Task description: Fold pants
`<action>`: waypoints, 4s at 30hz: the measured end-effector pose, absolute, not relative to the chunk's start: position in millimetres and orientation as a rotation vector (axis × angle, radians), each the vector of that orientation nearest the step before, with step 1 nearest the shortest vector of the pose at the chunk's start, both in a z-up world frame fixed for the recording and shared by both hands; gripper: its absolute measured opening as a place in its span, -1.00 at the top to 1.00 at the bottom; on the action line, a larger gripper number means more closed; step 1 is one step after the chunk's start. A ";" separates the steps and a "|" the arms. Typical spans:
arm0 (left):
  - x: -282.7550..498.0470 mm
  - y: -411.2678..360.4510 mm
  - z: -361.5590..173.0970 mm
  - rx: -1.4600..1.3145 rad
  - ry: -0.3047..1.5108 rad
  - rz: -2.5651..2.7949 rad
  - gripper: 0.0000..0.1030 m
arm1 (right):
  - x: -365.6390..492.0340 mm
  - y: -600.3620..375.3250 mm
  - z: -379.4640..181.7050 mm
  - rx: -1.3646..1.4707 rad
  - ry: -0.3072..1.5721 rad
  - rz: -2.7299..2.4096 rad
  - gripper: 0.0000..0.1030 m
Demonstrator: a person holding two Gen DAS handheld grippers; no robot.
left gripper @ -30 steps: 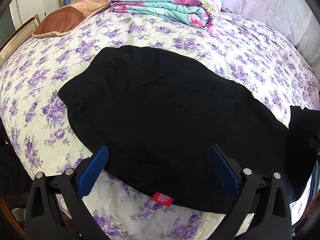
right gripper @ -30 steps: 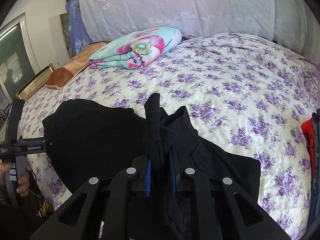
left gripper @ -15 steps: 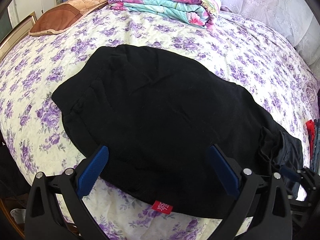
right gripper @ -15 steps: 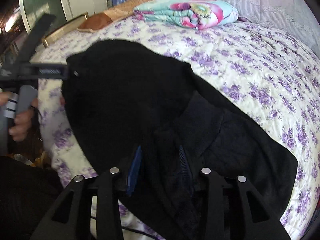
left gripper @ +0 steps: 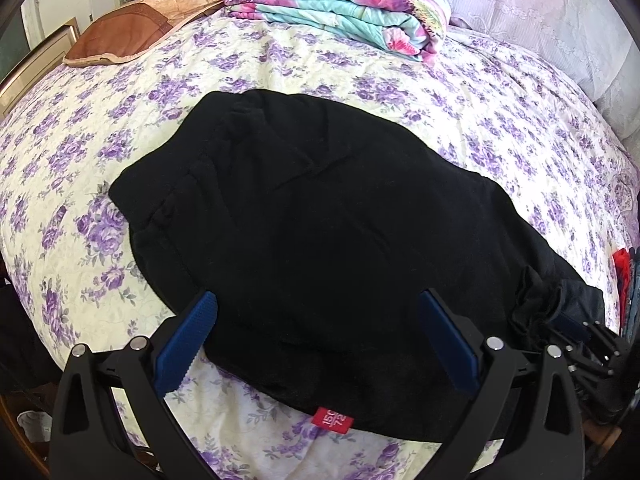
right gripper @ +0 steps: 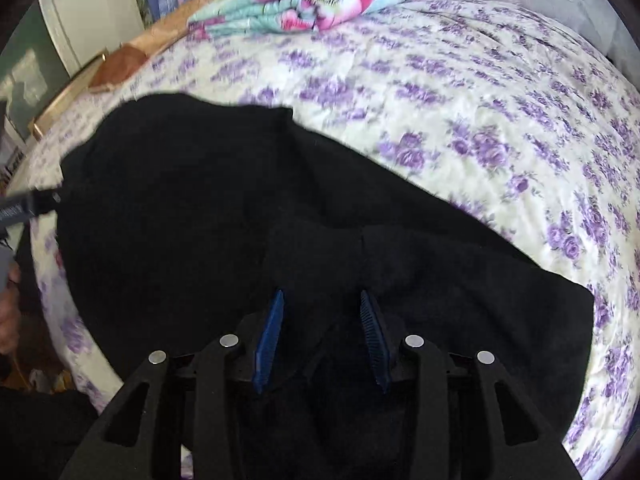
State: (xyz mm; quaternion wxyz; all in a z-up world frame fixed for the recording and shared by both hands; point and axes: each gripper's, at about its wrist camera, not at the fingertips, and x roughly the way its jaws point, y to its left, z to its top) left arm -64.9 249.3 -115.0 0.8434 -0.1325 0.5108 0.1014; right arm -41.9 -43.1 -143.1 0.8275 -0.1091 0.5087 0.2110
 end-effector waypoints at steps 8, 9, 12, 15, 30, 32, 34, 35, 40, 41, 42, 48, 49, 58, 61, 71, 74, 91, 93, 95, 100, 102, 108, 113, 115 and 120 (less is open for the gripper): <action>-75.4 305.2 -106.1 -0.398 1.058 0.305 -0.91 | -51.0 -55.3 -121.1 -0.185 0.998 0.454 0.05; -78.0 318.0 -106.5 -0.440 1.052 0.324 -0.91 | -50.2 -53.7 -127.9 -0.209 1.029 0.448 -0.04; -85.7 361.4 -112.1 -0.585 1.033 0.385 -0.91 | -45.6 -49.7 -146.3 -0.255 1.079 0.437 -0.23; -86.7 389.1 -119.5 -0.690 1.025 0.396 -0.91 | -43.2 -50.6 -146.6 -0.251 1.091 0.440 -0.24; -26.3 367.8 -133.5 -0.490 1.078 0.303 -0.91 | -46.2 -53.8 -148.8 -0.249 1.087 0.358 -0.53; -20.2 358.5 -134.8 -0.444 1.083 0.284 -0.91 | -46.3 -53.3 -148.7 -0.252 1.091 0.350 -0.55; -16.5 351.9 -135.3 -0.393 1.083 0.295 -0.91 | -46.3 -53.5 -148.9 -0.253 1.094 0.341 -0.56; -15.4 350.1 -135.6 -0.380 1.083 0.295 -0.91 | -46.2 -53.4 -148.9 -0.253 1.096 0.338 -0.58; -15.5 349.9 -137.3 -0.376 1.075 0.286 -0.91 | -45.8 -52.9 -149.5 -0.253 1.103 0.318 -0.62; -15.5 350.1 -137.6 -0.376 1.074 0.283 -0.91 | -45.7 -52.7 -149.6 -0.253 1.104 0.314 -0.63; -15.9 350.3 -137.9 -0.376 1.073 0.280 -0.91 | -45.8 -52.4 -149.7 -0.253 1.105 0.309 -0.63; -19.1 351.5 -142.0 -0.382 1.070 0.267 -0.91 | -46.3 -53.0 -149.8 -0.253 1.103 0.293 -0.66; -19.4 351.6 -142.9 -0.383 1.071 0.265 -0.91 | -46.4 -53.2 -149.8 -0.254 1.100 0.294 -0.67; -18.9 356.4 -148.8 -0.420 1.086 0.233 -0.91 | -44.2 -52.4 -146.9 -0.264 1.113 0.305 -0.68; -19.3 353.7 -151.9 -0.411 1.078 0.252 -0.91 | -46.6 -55.1 -137.1 -0.257 1.084 0.306 -0.68; -19.0 342.7 -157.0 -0.328 1.055 0.300 -0.92 | -66.4 -21.4 -129.9 -0.331 1.011 0.449 -0.68; -19.6 342.7 -157.4 -0.323 1.053 0.296 -0.92 | -65.7 -15.0 -143.3 -0.370 1.041 0.436 -0.65; -19.7 342.7 -159.1 -0.309 1.040 0.272 -0.92 | -64.4 -2.9 -115.9 -0.219 0.989 0.454 0.63; -20.3 342.9 -159.2 -0.308 1.039 0.266 -0.92 | -64.2 -1.3 -117.3 -0.218 0.992 0.468 0.63; -20.8 342.4 -159.2 -0.305 1.037 0.264 -0.92 | -62.3 3.0 -123.6 -0.243 1.022 0.485 0.63; -21.3 342.3 -159.1 -0.302 1.034 0.266 -0.92 | -64.4 9.9 -134.3 -0.271 1.084 0.519 0.47; -21.4 342.4 -159.2 -0.306 1.033 0.263 -0.92 | -67.1 2.2 -114.0 -0.207 1.014 0.541 0.49; -21.8 344.8 -159.2 -0.317 1.043 0.238 -0.92 | -51.2 -22.4 -112.5 -0.160 0.989 0.378 0.27; -24.2 356.1 -156.4 -0.356 1.077 0.129 -0.92 | -47.2 -19.4 -149.9 -0.243 1.079 0.335 0.00; -26.8 366.1 -154.0 -0.418 1.077 0.081 -0.92 | -45.9 -19.6 -148.4 -0.255 1.082 0.335 0.00; -37.3 402.1 -156.0 -0.720 0.998 -0.009 -0.91 | -45.5 -26.6 -150.4 -0.230 1.076 0.349 -0.01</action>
